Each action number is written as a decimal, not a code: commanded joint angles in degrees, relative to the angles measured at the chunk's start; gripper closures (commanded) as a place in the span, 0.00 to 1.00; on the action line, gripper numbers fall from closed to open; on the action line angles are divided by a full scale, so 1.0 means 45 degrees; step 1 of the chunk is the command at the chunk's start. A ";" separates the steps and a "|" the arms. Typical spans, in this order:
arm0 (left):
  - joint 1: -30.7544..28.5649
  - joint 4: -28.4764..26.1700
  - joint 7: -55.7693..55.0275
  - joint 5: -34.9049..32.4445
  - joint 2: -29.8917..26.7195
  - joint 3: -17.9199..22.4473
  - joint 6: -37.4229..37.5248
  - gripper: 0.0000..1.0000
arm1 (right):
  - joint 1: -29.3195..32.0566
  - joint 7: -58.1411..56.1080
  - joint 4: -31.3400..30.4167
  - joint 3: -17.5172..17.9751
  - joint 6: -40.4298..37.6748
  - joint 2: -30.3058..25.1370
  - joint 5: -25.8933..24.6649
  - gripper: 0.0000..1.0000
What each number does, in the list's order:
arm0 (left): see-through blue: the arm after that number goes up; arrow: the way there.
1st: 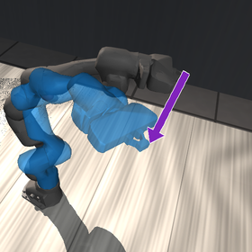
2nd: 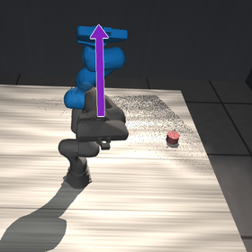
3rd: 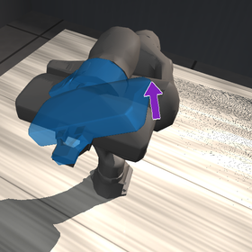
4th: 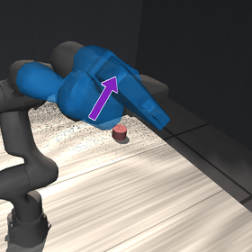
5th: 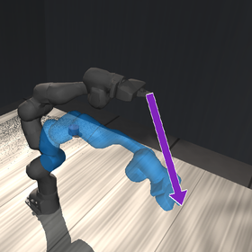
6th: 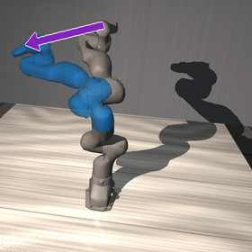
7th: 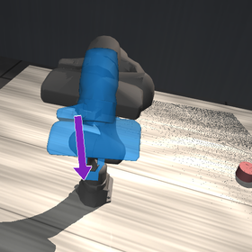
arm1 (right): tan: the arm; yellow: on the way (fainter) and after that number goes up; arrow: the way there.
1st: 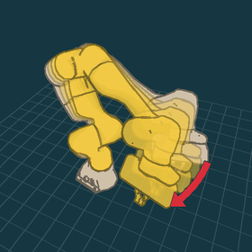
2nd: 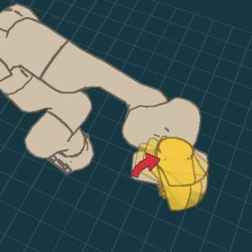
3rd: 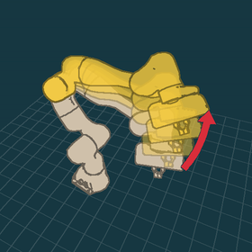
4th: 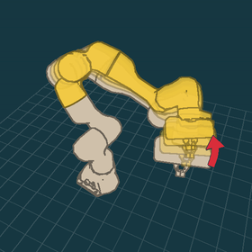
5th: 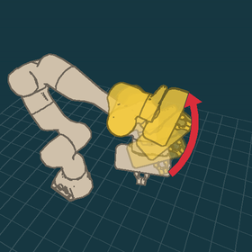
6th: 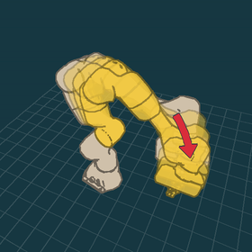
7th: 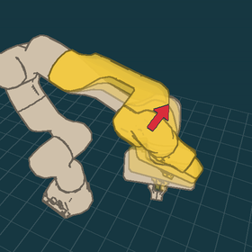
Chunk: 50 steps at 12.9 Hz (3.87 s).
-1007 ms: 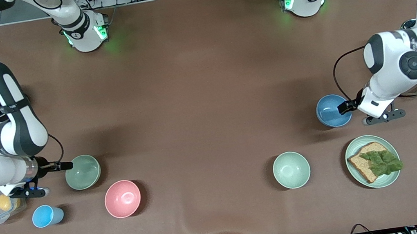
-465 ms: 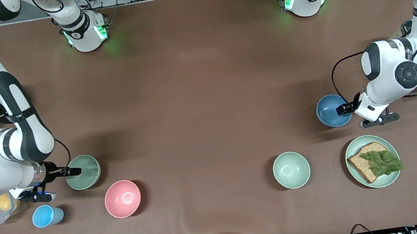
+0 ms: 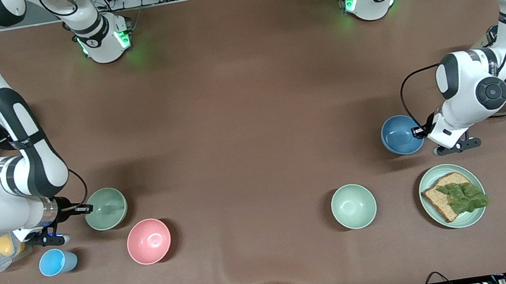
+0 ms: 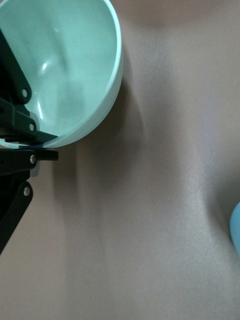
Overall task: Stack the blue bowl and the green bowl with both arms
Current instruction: 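Lift the blue bowl with the left gripper while the right gripper carries green, then lower the green bowl onto the table with the right gripper and open it, then move the blue bowl over the green bowl with the left gripper and lower it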
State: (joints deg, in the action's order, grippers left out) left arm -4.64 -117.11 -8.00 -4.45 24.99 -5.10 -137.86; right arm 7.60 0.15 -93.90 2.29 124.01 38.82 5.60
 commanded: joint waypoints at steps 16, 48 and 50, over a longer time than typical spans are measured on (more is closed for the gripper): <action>0.0112 0.4522 -0.0155 0.1240 -0.0320 -0.2303 0.5225 1.00 | -0.3326 0.4042 0.3074 0.0723 -0.2662 -0.0250 0.3596 0.97; 0.4191 0.7567 -0.5682 0.2532 0.2666 -0.2617 0.3431 1.00 | -0.8349 1.9477 0.3465 -0.1113 0.3629 0.2250 0.3559 0.00; 0.4602 0.8054 -0.5664 0.2473 0.3174 -0.2539 0.3000 1.00 | -0.8486 1.9594 0.3465 -0.1113 0.3965 0.2485 0.3598 0.00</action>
State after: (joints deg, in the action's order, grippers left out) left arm 13.78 -84.86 -32.28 6.25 36.37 -17.34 -123.28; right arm -30.30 87.19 -79.11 -3.00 140.40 48.61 20.34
